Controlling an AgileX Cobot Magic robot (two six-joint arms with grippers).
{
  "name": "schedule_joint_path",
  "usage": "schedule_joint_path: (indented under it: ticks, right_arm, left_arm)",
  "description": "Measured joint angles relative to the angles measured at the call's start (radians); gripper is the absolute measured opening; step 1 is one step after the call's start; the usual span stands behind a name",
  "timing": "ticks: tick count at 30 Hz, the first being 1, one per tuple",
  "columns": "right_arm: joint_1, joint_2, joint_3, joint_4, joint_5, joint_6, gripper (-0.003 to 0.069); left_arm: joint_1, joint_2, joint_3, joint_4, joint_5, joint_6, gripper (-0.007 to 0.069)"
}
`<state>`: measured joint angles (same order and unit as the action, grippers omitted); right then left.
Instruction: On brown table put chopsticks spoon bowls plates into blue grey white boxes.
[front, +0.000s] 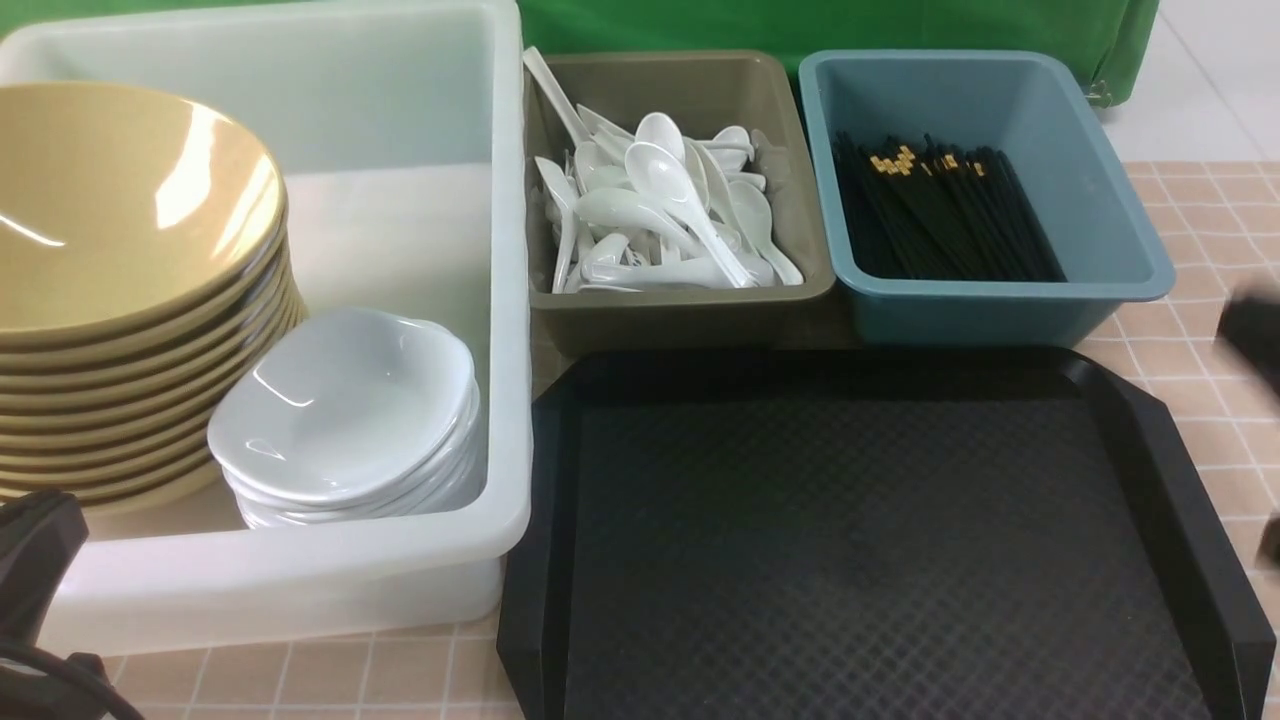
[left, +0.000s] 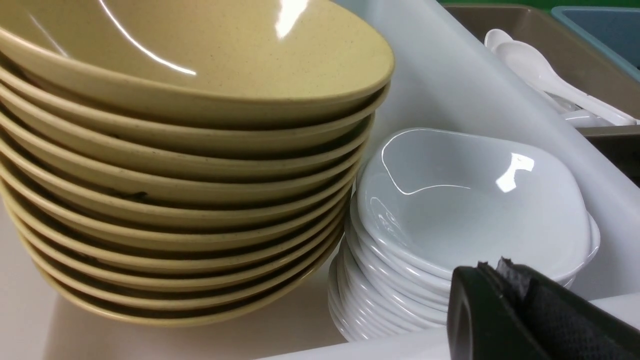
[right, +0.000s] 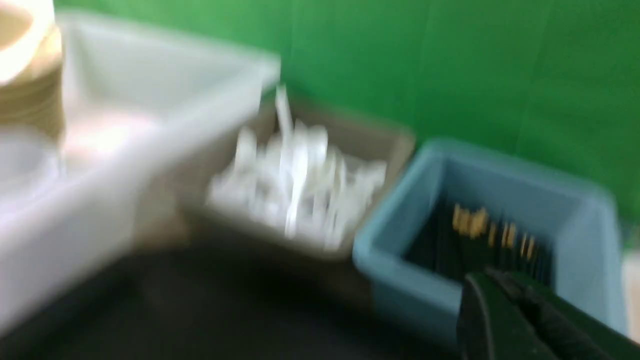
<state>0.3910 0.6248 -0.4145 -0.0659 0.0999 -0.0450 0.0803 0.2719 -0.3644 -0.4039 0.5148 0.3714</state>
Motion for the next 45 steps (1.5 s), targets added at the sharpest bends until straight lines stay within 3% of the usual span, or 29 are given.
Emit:
schedule_joint_path:
  ticks: [10,15,18,22,28,34,45]
  right_arm:
    - [0.000,-0.003,0.293,0.000,-0.012,0.025,0.0036]
    - [-0.018,-0.086,0.420,0.000,-0.156,0.077,0.0039]
    - [-0.091,-0.224,0.439,0.000,-0.151,0.106,0.0042]
    - [-0.273,-0.466,0.440,0.000,-0.116,0.094,0.0045]
    - [-0.450,-0.634,0.440,0.083,0.018,-0.104,0.0047]
    - [-0.448,-0.636,0.441,0.118,0.209,-0.145,0.0054]
    - [-0.431,-0.637,0.440,0.121,0.227,-0.148,0.0064]
  left_arm:
    - [0.000,0.000,0.000,0.000,0.000,0.000,0.0001]
    - [0.000,0.000,0.000,0.000,0.000,0.000,0.0001]
    - [0.000,0.000,0.000,-0.001,0.004,0.000,0.0001]
    - [0.000,0.000,0.000,-0.001,0.023,0.000,0.0001]
    - [0.000,0.000,0.000,-0.001,0.034,0.000,0.0001]
    - [0.000,0.000,0.000,0.000,0.051,0.000,0.0001]
    - [0.000,0.000,0.000,0.002,0.064,0.000,0.0001]
